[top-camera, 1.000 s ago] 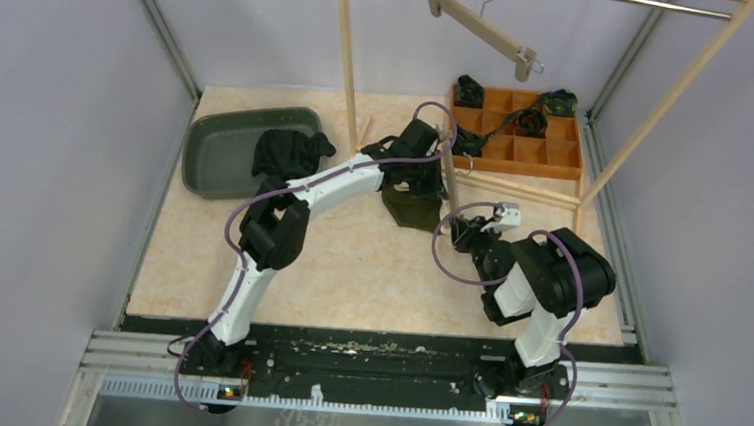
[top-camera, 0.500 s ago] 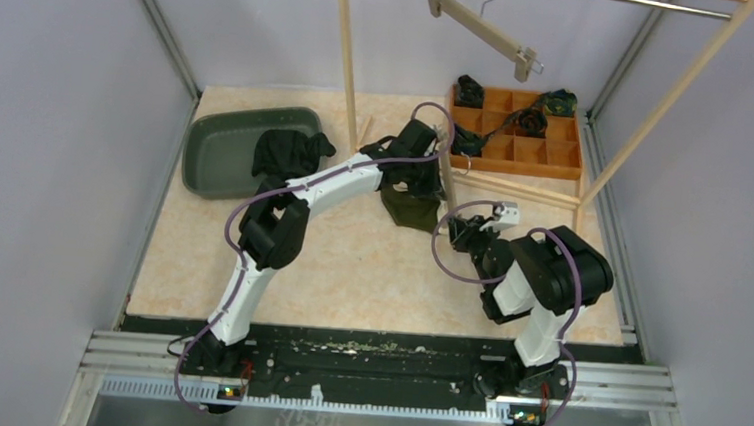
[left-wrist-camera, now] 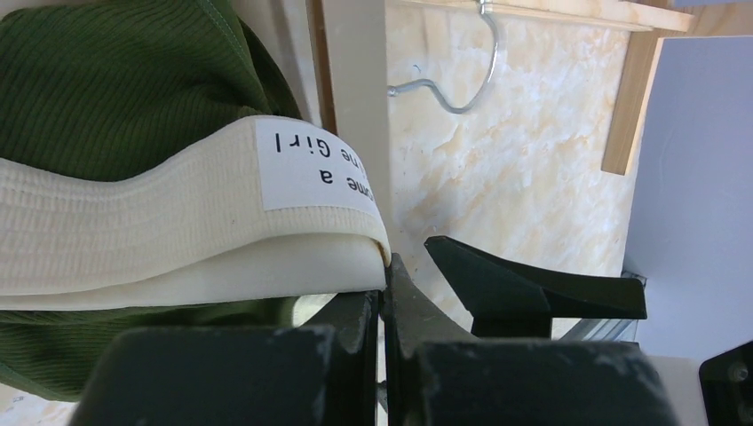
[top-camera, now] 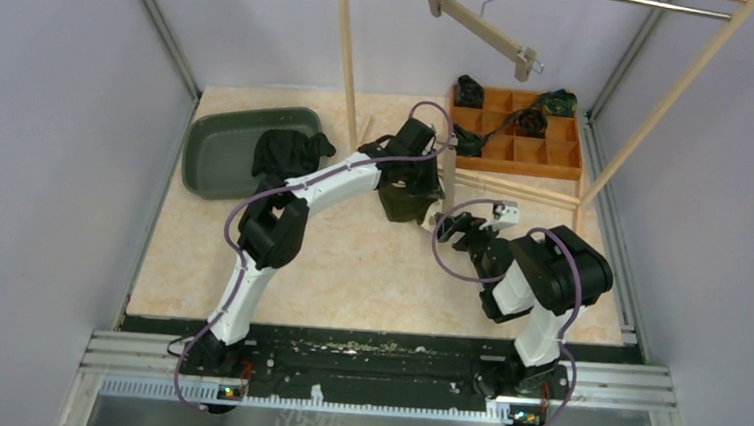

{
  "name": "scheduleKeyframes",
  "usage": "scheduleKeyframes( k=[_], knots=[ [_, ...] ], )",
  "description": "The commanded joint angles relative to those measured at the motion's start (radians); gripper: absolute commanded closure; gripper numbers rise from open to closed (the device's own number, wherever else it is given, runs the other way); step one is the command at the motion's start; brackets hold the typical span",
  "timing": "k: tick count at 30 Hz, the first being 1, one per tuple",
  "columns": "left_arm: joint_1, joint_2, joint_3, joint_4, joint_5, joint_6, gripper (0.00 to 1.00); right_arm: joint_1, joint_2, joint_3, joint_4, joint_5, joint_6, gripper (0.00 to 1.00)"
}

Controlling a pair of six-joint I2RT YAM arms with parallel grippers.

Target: Clip the underwear to the hanger

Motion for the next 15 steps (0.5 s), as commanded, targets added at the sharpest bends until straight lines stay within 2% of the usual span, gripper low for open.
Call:
scheduleKeyframes(
  k=[1, 3, 5, 8, 10, 12, 15],
  knots=[
    [0.008, -0.052, -0.006, 0.028, 0.015, 0.003, 1.0, 0.009, -0.041, -0.033, 0.206, 0.028, -0.002, 0.12],
    [0.007, -0.051, -0.013, 0.028, 0.019, 0.007, 0.97, 0.008, -0.086, -0.058, 0.205, 0.042, -0.022, 0.11],
    [0.009, -0.053, -0.021, 0.032, 0.024, 0.014, 0.85, 0.005, -0.142, -0.086, 0.206, 0.055, -0.037, 0.11],
    [0.012, -0.06, -0.026, 0.033, 0.019, 0.025, 0.53, -0.01, -0.206, -0.129, 0.197, 0.062, -0.037, 0.1],
    [0.016, -0.069, -0.024, 0.037, 0.011, 0.03, 0.4, -0.018, -0.26, -0.148, 0.155, 0.064, -0.043, 0.1],
    [0.022, -0.081, -0.02, 0.044, 0.006, 0.038, 0.34, -0.022, -0.345, -0.151, 0.06, 0.069, -0.052, 0.09],
    [0.031, -0.092, 0.003, 0.038, -0.003, 0.049, 0.33, -0.023, -0.494, -0.144, -0.132, 0.085, -0.067, 0.09]
  ],
)
